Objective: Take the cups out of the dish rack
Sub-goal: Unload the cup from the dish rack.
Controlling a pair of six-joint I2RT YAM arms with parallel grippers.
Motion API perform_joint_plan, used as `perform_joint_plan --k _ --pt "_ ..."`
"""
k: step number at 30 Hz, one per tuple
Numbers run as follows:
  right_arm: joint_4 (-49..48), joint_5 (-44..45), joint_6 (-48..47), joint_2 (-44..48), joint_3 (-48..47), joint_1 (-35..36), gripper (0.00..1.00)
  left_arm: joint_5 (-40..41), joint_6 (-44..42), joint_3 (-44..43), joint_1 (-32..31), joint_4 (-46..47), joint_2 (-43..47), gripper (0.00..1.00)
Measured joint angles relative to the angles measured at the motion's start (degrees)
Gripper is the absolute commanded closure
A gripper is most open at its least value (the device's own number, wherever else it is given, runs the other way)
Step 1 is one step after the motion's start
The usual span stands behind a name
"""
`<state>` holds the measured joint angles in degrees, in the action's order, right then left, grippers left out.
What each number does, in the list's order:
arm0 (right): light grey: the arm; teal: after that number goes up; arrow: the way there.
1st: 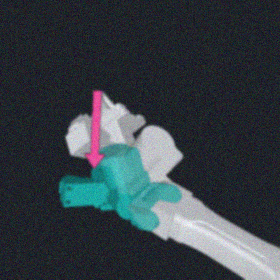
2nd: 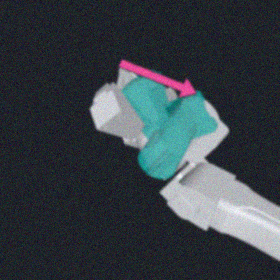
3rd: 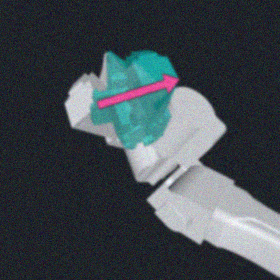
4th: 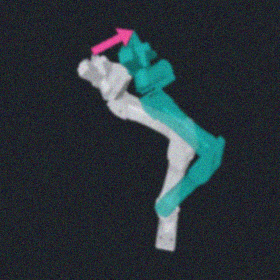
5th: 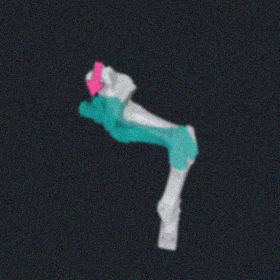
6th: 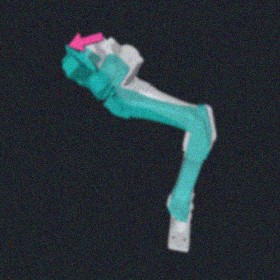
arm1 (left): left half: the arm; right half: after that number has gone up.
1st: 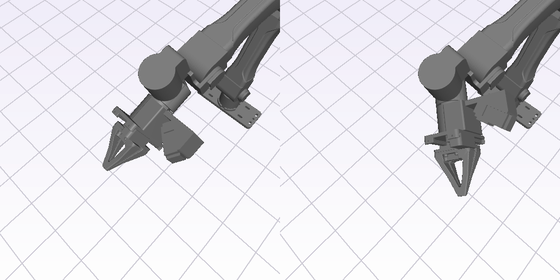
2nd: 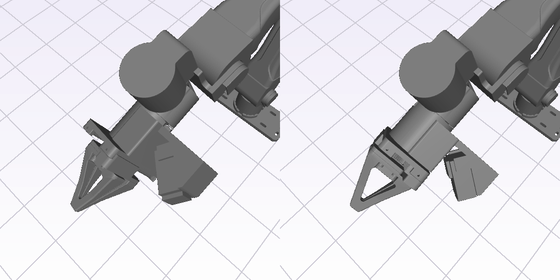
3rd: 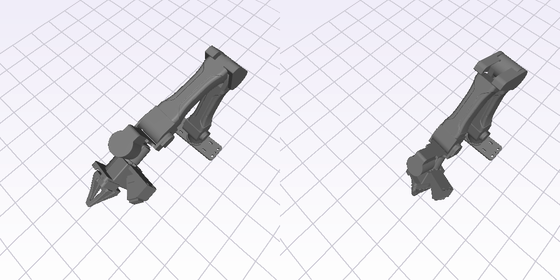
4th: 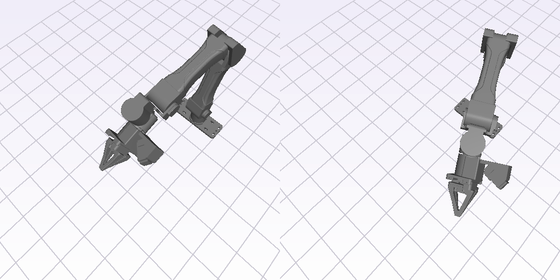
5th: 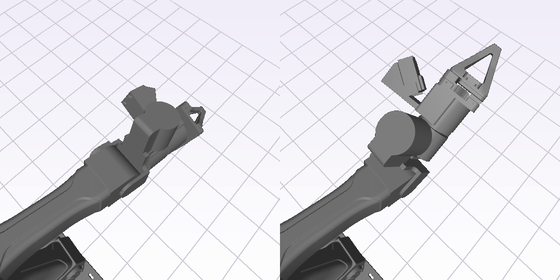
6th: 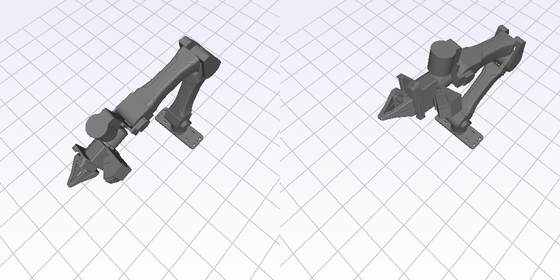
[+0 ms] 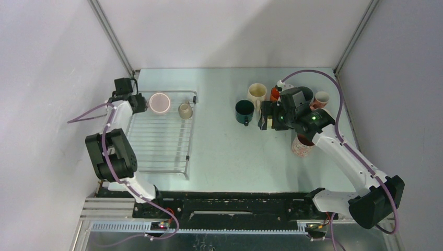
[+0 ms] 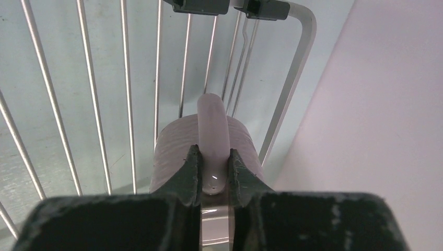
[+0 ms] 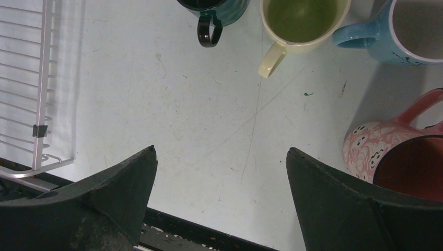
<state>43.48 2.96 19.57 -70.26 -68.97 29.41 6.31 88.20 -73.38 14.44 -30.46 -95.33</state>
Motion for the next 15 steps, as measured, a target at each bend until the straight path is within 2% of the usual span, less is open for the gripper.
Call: perform_joint_plan --k 8,15 --pt "0.0 0.6 0.0 0.0 0.0 0.7 0.0 -0.5 -3.5 0.6 -0.2 1.7 0.6 1.0" --pt "0.0 0.9 0.0 0.0 0.0 1.2 0.0 2.2 -7.6 4.8 -1.7 3.2 6.8 1.0"
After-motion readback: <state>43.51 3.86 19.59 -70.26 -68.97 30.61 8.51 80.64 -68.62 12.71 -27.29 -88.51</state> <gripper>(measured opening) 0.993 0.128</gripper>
